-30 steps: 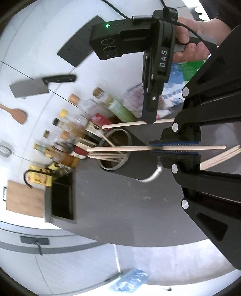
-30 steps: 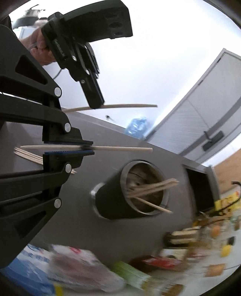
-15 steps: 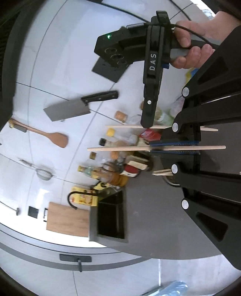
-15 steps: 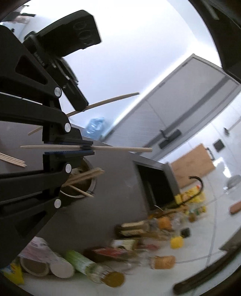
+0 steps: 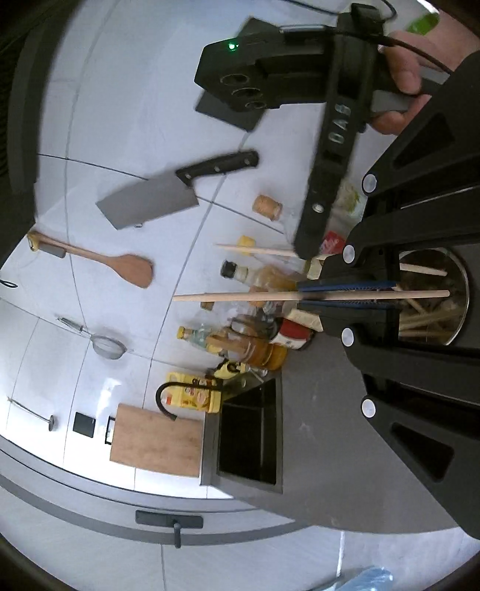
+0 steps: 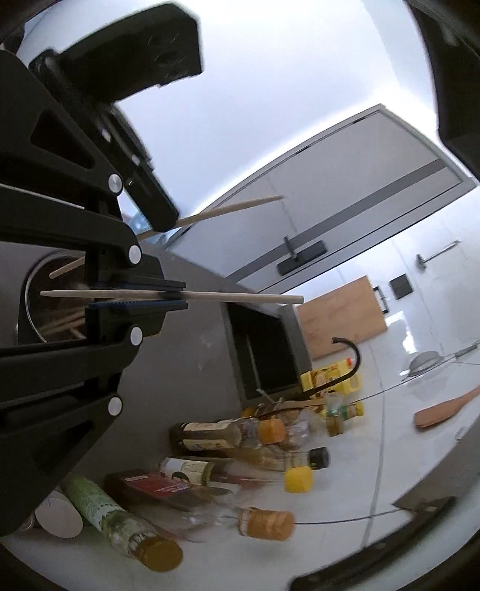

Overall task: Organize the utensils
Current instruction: 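Lower the chopstick into the holder and open the right tool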

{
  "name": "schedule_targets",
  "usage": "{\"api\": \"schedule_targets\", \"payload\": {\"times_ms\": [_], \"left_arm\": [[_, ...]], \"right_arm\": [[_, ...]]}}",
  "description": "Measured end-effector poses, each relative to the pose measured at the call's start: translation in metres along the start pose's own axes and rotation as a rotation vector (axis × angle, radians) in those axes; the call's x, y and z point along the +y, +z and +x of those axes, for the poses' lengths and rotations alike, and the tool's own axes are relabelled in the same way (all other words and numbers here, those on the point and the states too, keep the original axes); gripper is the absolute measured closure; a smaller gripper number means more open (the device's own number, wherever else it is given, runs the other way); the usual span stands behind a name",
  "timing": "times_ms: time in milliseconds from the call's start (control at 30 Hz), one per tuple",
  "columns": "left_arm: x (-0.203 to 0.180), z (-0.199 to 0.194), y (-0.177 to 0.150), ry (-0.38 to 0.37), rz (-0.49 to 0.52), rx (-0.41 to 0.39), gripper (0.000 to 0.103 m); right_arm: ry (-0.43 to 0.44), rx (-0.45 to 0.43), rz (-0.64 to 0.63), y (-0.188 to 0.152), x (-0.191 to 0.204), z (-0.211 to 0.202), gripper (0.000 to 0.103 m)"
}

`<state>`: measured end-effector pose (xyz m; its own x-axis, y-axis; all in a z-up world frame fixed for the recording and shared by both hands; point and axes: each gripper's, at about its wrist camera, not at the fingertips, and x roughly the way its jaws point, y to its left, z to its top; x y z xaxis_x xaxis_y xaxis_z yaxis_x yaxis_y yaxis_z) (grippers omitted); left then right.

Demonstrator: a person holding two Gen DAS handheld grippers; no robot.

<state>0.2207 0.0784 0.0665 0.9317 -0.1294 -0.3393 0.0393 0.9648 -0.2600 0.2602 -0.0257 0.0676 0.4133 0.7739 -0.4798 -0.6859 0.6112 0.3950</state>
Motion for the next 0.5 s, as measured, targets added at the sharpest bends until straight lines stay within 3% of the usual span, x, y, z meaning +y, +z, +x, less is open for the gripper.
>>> {"api": "schedule_targets", "payload": {"times_ms": [333, 400, 500], "left_arm": [[0.021, 0.017, -0.025, 0.015, -0.071, 0.102, 0.098], [0.022, 0.015, -0.025, 0.018, -0.076, 0.105, 0.094], [0.025, 0.007, -0.022, 0.016, -0.096, 0.089, 0.083]], "right_arm": [[0.008, 0.077, 0.039, -0.023, -0.014, 0.026, 0.095], [0.015, 0.074, 0.063, -0.023, -0.016, 0.023, 0.078], [0.025, 0.067, 0.075, -0.022, -0.015, 0.016, 0.076]]}}
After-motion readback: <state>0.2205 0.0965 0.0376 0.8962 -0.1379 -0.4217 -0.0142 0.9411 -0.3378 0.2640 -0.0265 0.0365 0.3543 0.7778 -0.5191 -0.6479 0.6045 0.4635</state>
